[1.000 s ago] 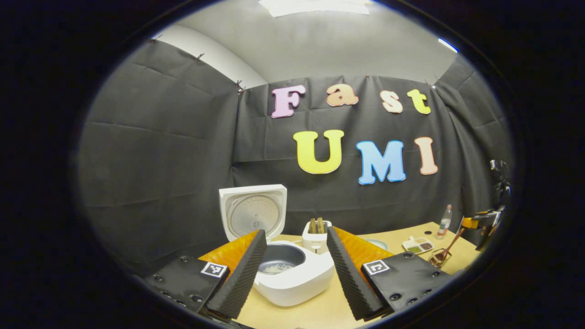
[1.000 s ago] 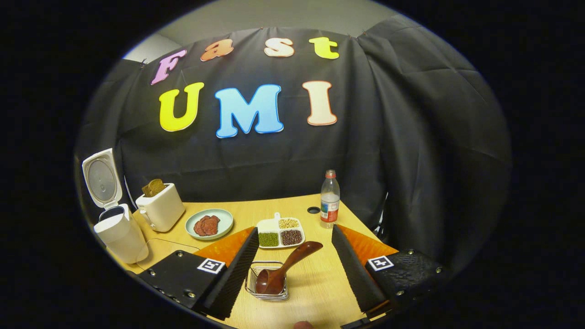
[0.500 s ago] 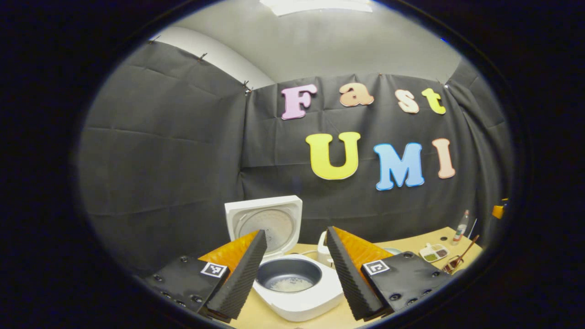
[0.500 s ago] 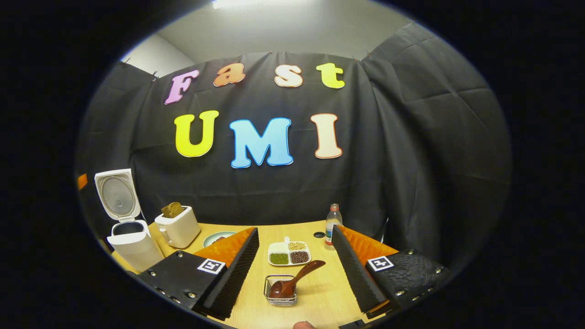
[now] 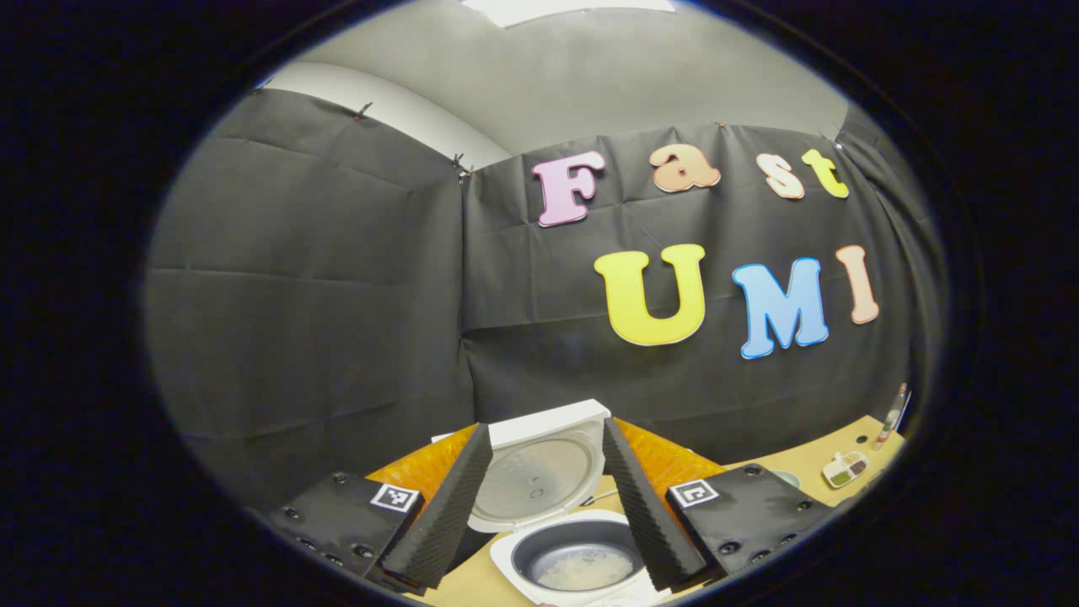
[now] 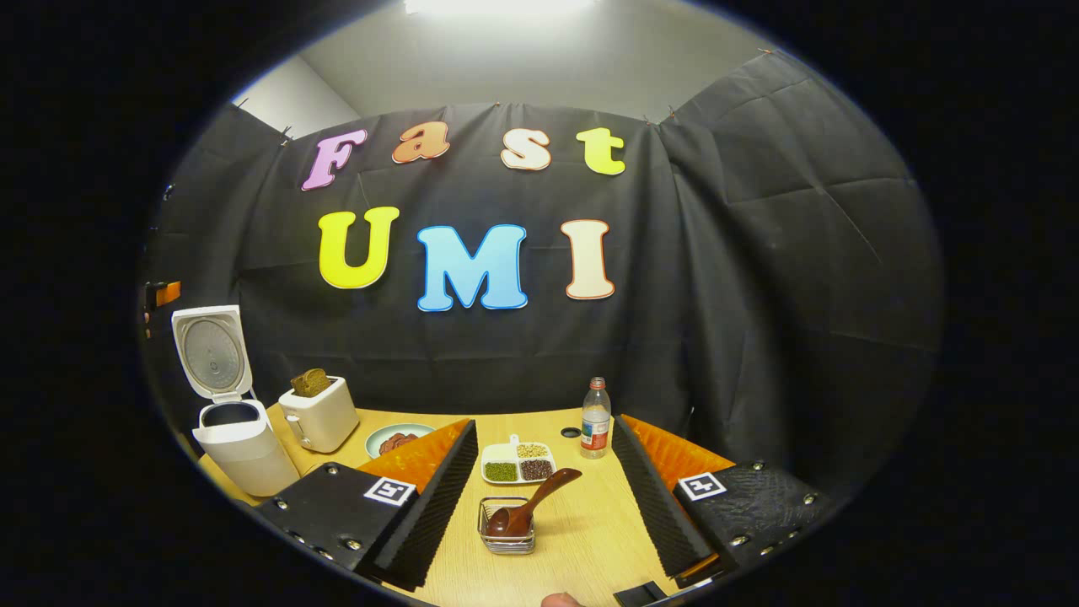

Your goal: Close the left gripper, press the button to open the rice cooker; take a wooden spoon from the chopstick holder with the right hand, scoop a spoonful of rice and pour it into the rice cooker, then put the wooden spoon back into the chopstick holder.

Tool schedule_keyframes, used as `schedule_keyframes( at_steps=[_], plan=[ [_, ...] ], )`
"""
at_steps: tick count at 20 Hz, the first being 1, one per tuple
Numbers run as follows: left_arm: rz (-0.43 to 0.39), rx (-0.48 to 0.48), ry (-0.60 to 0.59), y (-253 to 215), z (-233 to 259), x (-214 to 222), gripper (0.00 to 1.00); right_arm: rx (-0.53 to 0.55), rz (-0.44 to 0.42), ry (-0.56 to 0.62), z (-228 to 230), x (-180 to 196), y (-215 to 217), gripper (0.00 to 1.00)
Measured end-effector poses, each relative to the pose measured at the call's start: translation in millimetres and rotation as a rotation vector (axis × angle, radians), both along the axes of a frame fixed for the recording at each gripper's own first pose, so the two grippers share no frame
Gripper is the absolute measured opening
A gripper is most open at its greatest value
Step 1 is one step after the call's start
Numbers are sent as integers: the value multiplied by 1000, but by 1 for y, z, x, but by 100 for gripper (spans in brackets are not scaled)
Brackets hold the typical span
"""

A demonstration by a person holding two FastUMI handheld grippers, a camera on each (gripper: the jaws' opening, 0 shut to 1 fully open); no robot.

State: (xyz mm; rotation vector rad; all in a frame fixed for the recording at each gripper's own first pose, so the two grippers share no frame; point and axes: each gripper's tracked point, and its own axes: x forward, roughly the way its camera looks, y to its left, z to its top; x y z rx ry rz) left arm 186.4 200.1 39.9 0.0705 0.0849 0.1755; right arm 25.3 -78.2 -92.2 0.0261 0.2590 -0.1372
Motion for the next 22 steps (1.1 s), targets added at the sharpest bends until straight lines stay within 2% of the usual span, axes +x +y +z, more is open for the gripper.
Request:
schedule_keyframes(
  at_steps=[1, 3, 4, 6, 7, 8, 10, 13, 17, 19, 22],
  plan=[
    [-2, 4, -8, 3, 1, 9, 93, -5, -8, 3, 0, -2, 0, 98],
    [-2, 8, -18, 8, 1, 28, 89, -12, -24, 12, -3, -7, 1, 98],
    [-1, 5, -22, 12, 3, 39, 92, -17, -35, 15, -3, -9, 1, 98],
    [1, -6, -26, 20, 0, 60, 92, -19, -52, 9, -4, -13, 3, 98],
    [7, -19, -22, 26, -1, 70, 96, -19, -60, 7, -4, -16, 3, 98],
    [7, -35, -18, 31, -3, 81, 89, -21, -68, 7, -4, -19, 4, 98],
    [8, -58, 7, 40, -13, 102, 88, -33, -88, 10, -7, -27, 1, 98],
    [36, -74, 33, 56, -26, 125, 93, -41, -122, 1, -4, -38, -4, 98],
    [48, -93, 37, 70, -42, 154, 93, -44, -151, 18, -11, -54, -10, 98],
    [66, -94, 77, 77, -55, 169, 89, -48, -160, 19, -9, -58, -13, 98],
    [81, -121, 139, 80, -77, 176, 91, -36, -158, 17, -9, -62, -13, 98]
  ],
)
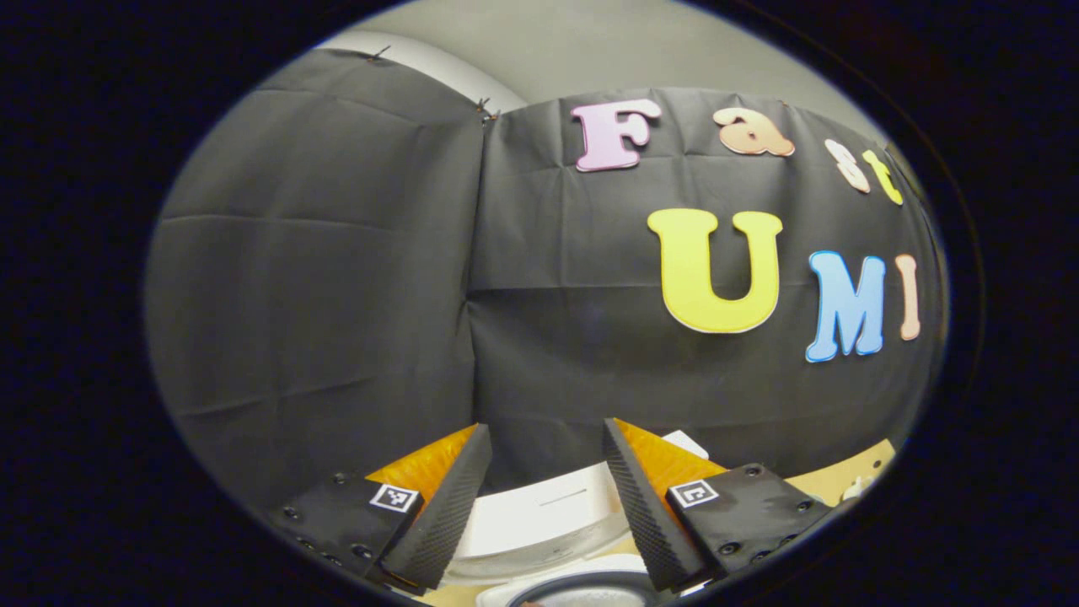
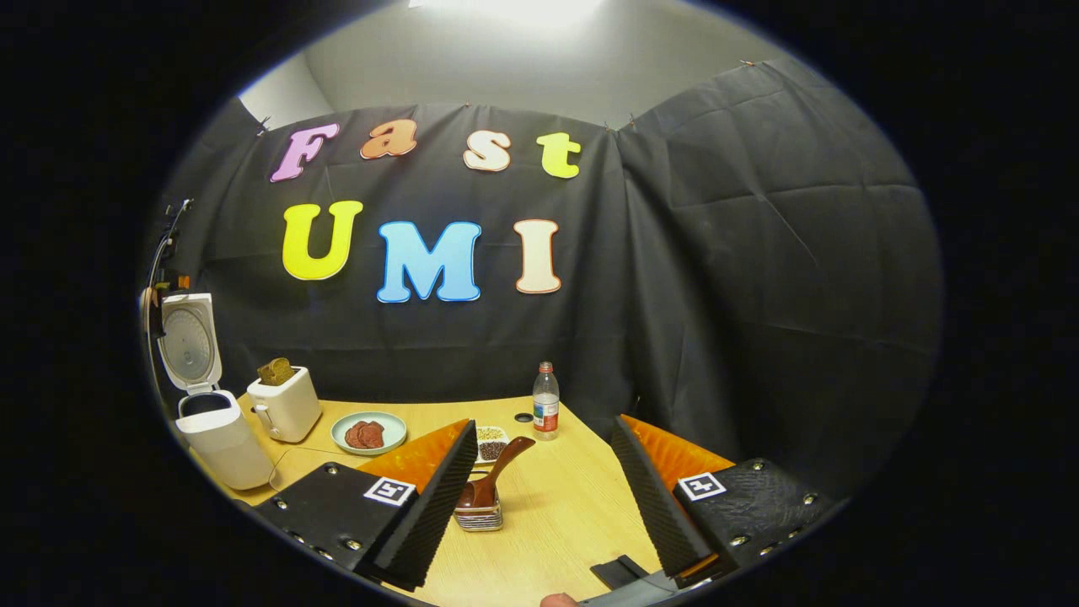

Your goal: Close the left gripper, press the button to open the rice cooker; take a wooden spoon from the chopstick holder with the right hand, scoop a spoonful of rice and pour it into the rice cooker, then put the wooden spoon back into the chopstick holder.

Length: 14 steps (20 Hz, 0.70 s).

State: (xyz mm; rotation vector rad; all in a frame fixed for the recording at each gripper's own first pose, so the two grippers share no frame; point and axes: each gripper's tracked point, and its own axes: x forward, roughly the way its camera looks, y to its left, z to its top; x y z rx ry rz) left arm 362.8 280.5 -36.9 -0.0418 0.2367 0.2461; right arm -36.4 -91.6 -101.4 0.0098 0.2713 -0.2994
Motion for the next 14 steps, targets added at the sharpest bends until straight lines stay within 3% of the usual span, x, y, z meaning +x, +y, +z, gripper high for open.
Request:
schedule_keyframes(
  at_steps=[11, 14],
  plan=[
    [-16, -17, 36, -20, -4, -20, 90, 30, 75, -17, 7, 12, 6, 97],
    [-45, 0, 36, -42, -9, -36, 96, 53, 94, -25, 9, 18, 5, 97]
  ],
)
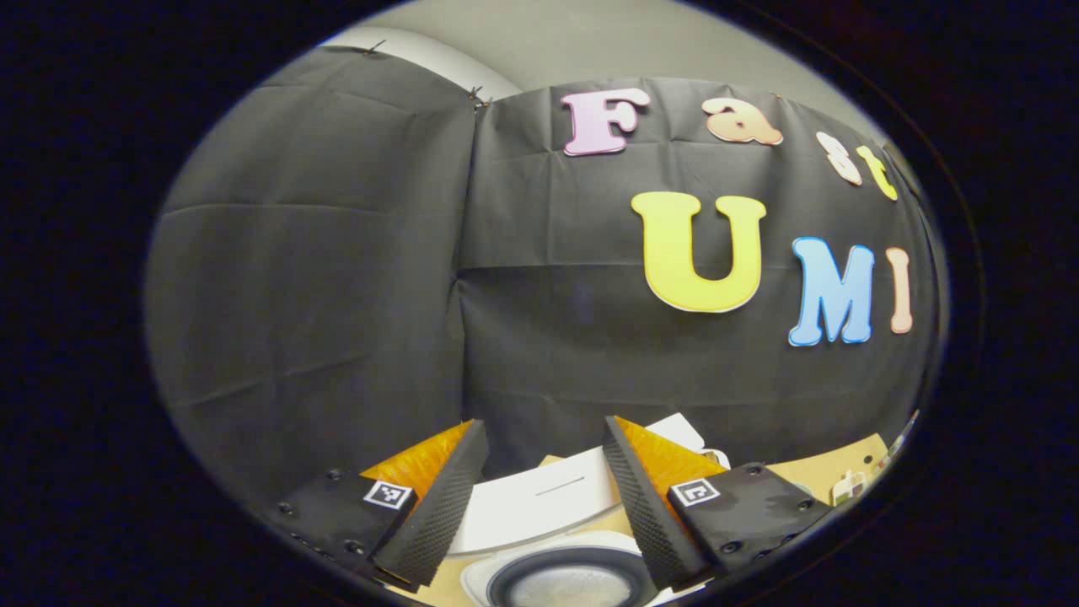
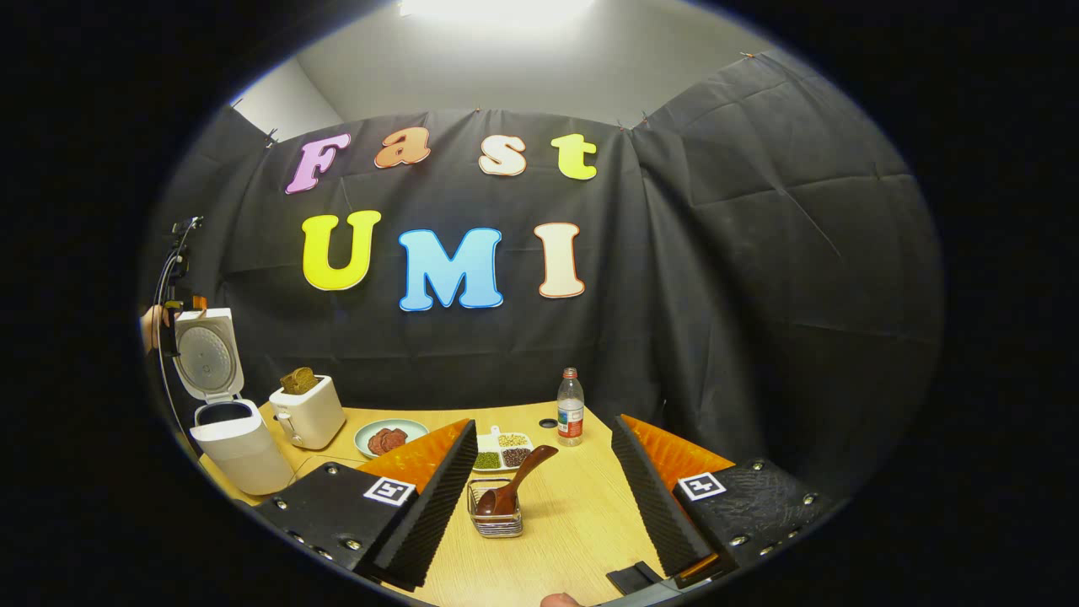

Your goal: Close the left gripper, press the button to open the rice cooker; take a wooden spoon from the chopstick holder with the right hand, scoop a spoonful of rice and pour it into the rice cooker, then put the wooden spoon back into the chopstick holder.

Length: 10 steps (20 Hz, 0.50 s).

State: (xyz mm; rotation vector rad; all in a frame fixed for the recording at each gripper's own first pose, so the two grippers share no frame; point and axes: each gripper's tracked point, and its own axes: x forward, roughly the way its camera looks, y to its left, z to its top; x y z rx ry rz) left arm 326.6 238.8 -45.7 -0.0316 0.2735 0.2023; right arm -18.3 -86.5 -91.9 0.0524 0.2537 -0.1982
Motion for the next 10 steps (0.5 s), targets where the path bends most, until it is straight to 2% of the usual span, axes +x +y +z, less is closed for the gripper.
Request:
schedule_keyframes(
  at_steps=[2, 3, 6, 8, 9, 10],
  plan=[
    [-26, 29, -7, -15, -2, -13, 95, 11, 15, -3, -1, 2, 0, 97],
    [-33, 36, -7, -20, -4, -19, 99, 12, 23, -3, 0, 4, 0, 97],
    [-36, 29, 0, -34, -11, -36, 95, 5, 45, 3, 0, 8, -1, 97],
    [-40, 5, 4, -43, -14, -46, 99, 11, 60, 0, 1, 11, -1, 98],
    [-41, -16, 8, -47, -16, -50, 94, 15, 66, -1, 2, 12, 0, 98],
    [-44, -39, 10, -52, -20, -57, 94, 17, 74, -5, 4, 14, 0, 98]
  ],
)
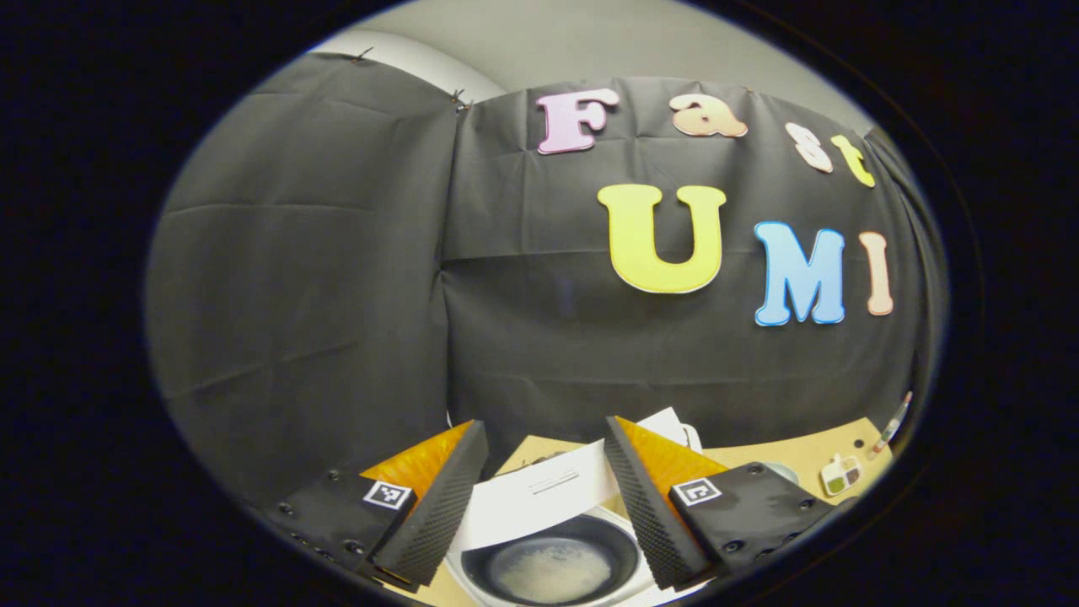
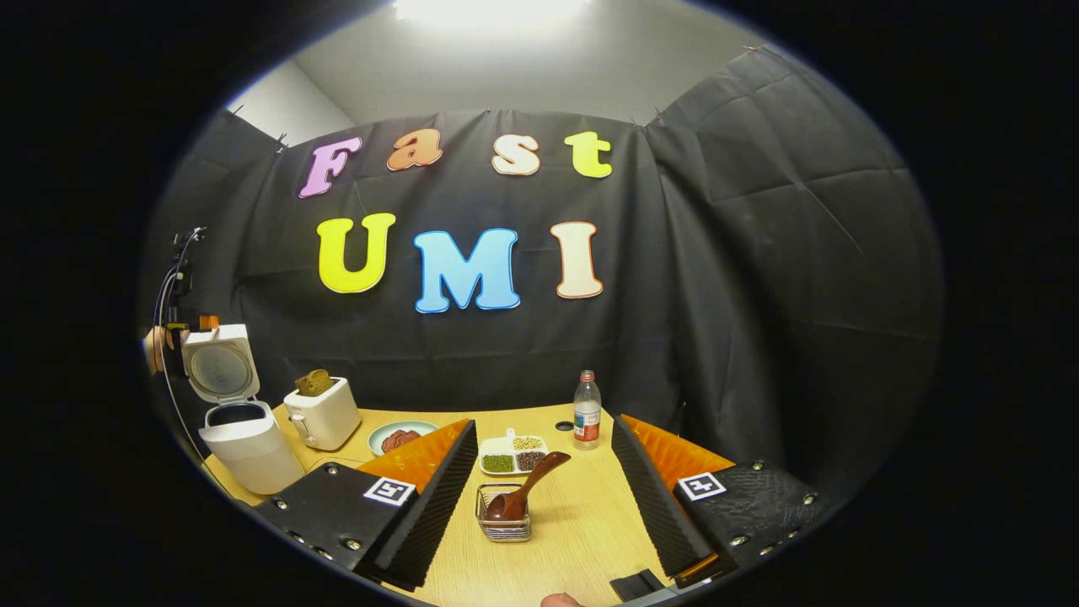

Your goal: Close the left gripper, press the button to open the rice cooker; take a wooden spoon from the chopstick holder with the right hand, scoop a spoonful of rice and pour it into the rice cooker, then put the wooden spoon back into the chopstick holder.

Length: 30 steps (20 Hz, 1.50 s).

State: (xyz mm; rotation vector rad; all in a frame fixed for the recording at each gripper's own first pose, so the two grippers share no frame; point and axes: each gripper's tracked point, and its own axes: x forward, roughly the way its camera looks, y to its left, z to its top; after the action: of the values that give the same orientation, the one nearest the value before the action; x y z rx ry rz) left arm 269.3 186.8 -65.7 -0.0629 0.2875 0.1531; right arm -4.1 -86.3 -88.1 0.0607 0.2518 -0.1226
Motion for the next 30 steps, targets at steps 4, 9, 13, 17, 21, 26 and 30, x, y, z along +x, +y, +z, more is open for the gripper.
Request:
schedule_keyframes(
  at_steps=[4, 9, 13, 17, 21, 26, 30],
  plan=[
    [-8, -58, 19, -15, -17, -20, 96, -14, 30, 2, 1, 6, -1, 98],
    [-4, -59, 52, -35, -40, -39, 90, -16, 71, 10, -4, 13, 5, 97],
    [-14, -99, 92, -55, -63, -61, 89, 2, 94, 11, -7, 17, 11, 98],
    [-19, -112, 139, -69, -88, -75, 96, 0, 105, 13, -9, 18, 14, 97],
    [-32, -96, 160, -76, -103, -81, 90, 7, 106, 9, -6, 15, 15, 97],
    [-46, -99, 218, -87, -135, -93, 89, 6, 104, 19, -12, 11, 14, 98],
    [-53, -79, 251, -93, -153, -98, 93, 0, 104, 20, -11, 11, 14, 98]
  ],
)
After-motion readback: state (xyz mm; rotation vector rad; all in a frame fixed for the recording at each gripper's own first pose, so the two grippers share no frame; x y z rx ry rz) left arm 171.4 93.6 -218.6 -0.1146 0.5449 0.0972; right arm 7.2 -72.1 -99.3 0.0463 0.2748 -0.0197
